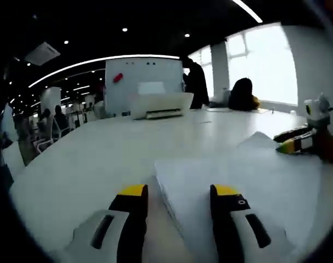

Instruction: Organize the stack of printing papers by aligning and flattening the scattered papers on the table

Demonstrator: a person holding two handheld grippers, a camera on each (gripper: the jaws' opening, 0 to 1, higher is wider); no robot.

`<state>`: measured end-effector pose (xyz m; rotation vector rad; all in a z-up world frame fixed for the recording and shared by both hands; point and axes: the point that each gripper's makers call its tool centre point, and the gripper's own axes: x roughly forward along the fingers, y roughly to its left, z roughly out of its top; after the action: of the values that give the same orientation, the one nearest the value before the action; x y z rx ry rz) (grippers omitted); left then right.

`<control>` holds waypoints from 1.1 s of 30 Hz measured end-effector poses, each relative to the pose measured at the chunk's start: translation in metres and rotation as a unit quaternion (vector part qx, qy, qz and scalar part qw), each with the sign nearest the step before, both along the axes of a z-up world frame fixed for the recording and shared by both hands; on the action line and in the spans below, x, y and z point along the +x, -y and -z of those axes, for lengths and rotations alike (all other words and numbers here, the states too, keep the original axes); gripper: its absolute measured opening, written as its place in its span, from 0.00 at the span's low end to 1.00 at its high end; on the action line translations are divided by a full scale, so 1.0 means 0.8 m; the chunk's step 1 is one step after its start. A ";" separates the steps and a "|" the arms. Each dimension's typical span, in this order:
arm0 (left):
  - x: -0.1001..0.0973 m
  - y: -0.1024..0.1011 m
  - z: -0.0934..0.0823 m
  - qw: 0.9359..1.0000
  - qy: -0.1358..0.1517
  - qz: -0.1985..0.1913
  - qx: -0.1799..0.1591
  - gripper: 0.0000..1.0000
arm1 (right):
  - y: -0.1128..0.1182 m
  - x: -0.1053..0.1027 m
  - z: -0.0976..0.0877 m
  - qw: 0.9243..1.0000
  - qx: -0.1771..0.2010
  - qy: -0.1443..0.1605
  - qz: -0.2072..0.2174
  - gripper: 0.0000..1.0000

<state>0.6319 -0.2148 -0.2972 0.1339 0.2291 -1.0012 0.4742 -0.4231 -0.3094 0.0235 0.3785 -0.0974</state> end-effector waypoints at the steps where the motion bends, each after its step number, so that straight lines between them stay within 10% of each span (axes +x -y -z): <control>1: 0.000 -0.001 -0.002 1.000 -0.004 -0.002 -0.007 0.52 | 0.000 -0.001 -0.001 1.000 -0.004 0.001 0.001 0.41; 22: -0.011 0.007 -0.003 0.999 -0.023 0.018 -0.022 0.45 | -0.023 0.007 -0.004 0.999 0.005 0.011 -0.033 0.44; 33: -0.012 -0.012 -0.027 0.998 0.005 0.005 -0.063 0.52 | -0.018 0.002 -0.019 0.999 -0.005 0.047 -0.017 0.80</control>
<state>0.6225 -0.2050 -0.2752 0.0241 0.1562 -1.0221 0.4762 -0.4089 -0.2946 0.0111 0.2836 -0.0650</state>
